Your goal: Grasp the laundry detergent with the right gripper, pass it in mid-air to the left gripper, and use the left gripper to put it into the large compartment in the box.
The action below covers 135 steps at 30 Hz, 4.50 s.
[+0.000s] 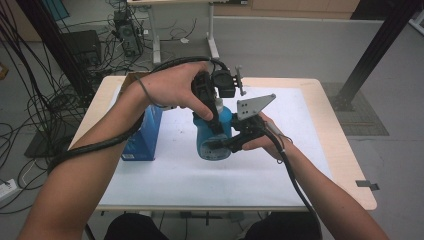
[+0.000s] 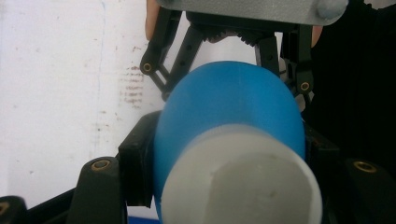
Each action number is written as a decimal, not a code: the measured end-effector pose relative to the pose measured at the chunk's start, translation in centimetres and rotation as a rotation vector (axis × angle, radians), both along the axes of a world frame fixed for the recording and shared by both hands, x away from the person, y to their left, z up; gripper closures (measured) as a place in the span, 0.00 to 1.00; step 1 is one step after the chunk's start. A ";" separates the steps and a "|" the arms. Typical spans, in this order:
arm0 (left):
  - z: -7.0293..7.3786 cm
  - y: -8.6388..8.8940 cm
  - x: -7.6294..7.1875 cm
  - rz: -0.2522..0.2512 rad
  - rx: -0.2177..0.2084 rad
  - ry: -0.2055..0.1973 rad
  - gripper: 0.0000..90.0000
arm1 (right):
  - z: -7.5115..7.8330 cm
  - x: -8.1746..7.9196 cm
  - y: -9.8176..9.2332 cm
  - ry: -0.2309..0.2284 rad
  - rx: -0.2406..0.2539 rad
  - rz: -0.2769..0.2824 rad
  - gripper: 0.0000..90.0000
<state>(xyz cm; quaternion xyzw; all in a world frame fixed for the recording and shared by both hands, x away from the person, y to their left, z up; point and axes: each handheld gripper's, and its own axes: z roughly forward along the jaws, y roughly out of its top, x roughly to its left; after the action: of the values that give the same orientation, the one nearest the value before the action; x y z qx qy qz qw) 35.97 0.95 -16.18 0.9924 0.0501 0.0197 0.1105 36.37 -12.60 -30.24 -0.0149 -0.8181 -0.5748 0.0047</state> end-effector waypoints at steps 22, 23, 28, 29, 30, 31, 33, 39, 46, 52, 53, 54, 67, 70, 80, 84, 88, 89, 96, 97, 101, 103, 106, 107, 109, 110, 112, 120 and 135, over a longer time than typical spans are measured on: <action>0.4 0.9 0.4 0.069 0.004 -0.008 0.42 | 0.3 -0.2 -0.3 -0.027 0.000 -0.101 0.02; 0.5 0.9 0.4 0.070 0.009 -0.007 0.42 | 0.4 -0.1 -0.3 -0.026 -0.006 -0.104 0.02; 0.5 0.9 0.6 0.078 0.018 -0.013 0.42 | 0.7 0.0 -0.5 -0.017 -0.024 -0.116 0.02; 0.4 1.0 0.6 0.092 0.022 -0.010 0.42 | 0.7 0.0 -0.5 -0.017 -0.027 -0.118 0.02; 0.4 1.0 0.6 0.097 0.020 -0.013 0.42 | 0.8 0.1 -0.6 -0.014 -0.036 -0.121 0.02; 0.4 1.0 0.7 0.108 0.022 -0.012 0.42 | 0.8 0.1 -0.6 -0.013 -0.050 -0.125 0.02; 0.3 1.1 0.8 0.120 0.025 -0.015 0.42 | 0.8 0.3 -0.7 -0.012 -0.081 -0.137 0.02; 0.1 1.5 1.2 0.180 0.030 -0.007 0.42 | 1.0 0.6 -1.3 0.005 -0.178 -0.163 0.02; -0.4 1.9 1.7 0.233 0.055 0.007 0.42 | 1.5 1.1 -2.2 0.042 -0.323 -0.193 0.02; -0.5 2.6 2.1 0.266 0.057 0.021 0.42 | 2.4 1.5 -3.3 0.072 -0.443 -0.225 0.02; -0.5 2.7 2.1 0.272 0.064 0.021 0.42 | 2.7 1.6 -3.5 0.080 -0.467 -0.236 0.02; -0.5 2.7 2.1 0.275 0.062 0.018 0.42 | 3.0 1.7 -3.8 0.085 -0.491 -0.243 0.02; -0.4 3.2 2.4 0.333 0.081 0.022 0.42 | 6.3 3.3 -6.3 0.125 -0.755 -0.322 0.04; -0.5 3.2 2.4 0.339 0.077 0.026 0.42 | 7.0 3.6 -6.5 0.120 -0.799 -0.333 0.04; -0.7 3.2 2.6 0.357 0.090 0.033 0.42 | 10.0 4.5 -6.9 0.139 -0.890 -0.375 0.05; -0.9 3.2 2.7 0.373 0.095 0.029 0.42 | 11.0 4.6 -7.1 0.128 -0.896 -0.386 0.05; -0.8 3.4 2.9 0.388 0.096 0.031 0.42 | 11.8 4.7 -7.1 0.122 -0.895 -0.395 0.05; -0.7 3.4 3.0 0.397 0.094 0.030 0.42 | 12.0 4.7 -7.1 0.123 -0.893 -0.400 0.05; 0.9 4.1 3.3 0.458 0.095 0.010 0.42 | 12.3 5.0 -6.9 0.115 -0.899 -0.401 0.05; 1.1 4.3 3.4 0.463 0.094 0.009 0.42 | 12.3 5.0 -6.9 0.117 -0.898 -0.402 0.06; 2.3 5.2 3.9 0.526 0.084 0.002 0.42 | 12.3 5.2 -6.9 0.128 -0.904 -0.403 0.06; 3.0 5.6 4.1 0.548 0.088 -0.006 0.42 | 12.2 5.2 -6.8 0.127 -0.905 -0.401 0.06; 4.1 6.5 4.3 0.582 0.085 -0.016 0.42 | 12.4 5.3 -6.8 0.128 -0.909 -0.398 0.06; 4.4 6.9 4.4 0.598 0.079 -0.018 0.42 | 12.5 5.3 -6.8 0.126 -0.907 -0.399 0.06; 5.1 7.6 4.6 0.619 0.075 -0.023 0.42 | 12.6 5.4 -6.7 0.130 -0.908 -0.402 0.06; 5.4 7.9 4.7 0.629 0.073 -0.024 0.42 | 12.6 5.4 -6.7 0.130 -0.909 -0.399 0.06; 5.9 8.7 5.0 0.654 0.071 -0.022 0.42 | 12.6 5.5 -6.7 0.127 -0.914 -0.401 0.06; 7.9 12.2 6.0 0.789 0.053 -0.031 0.42 | 12.6 5.6 -6.4 0.135 -0.921 -0.399 0.06; 9.1 16.2 7.2 0.956 0.038 -0.029 0.42 | 12.5 5.8 -6.1 0.124 -0.919 -0.400 0.06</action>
<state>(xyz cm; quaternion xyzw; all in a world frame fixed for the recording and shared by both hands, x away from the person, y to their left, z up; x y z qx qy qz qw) 43.18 17.16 -7.05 0.8595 0.4991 0.0831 0.0716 42.19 -18.71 -17.72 -0.2060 -0.9660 -0.1427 -0.0641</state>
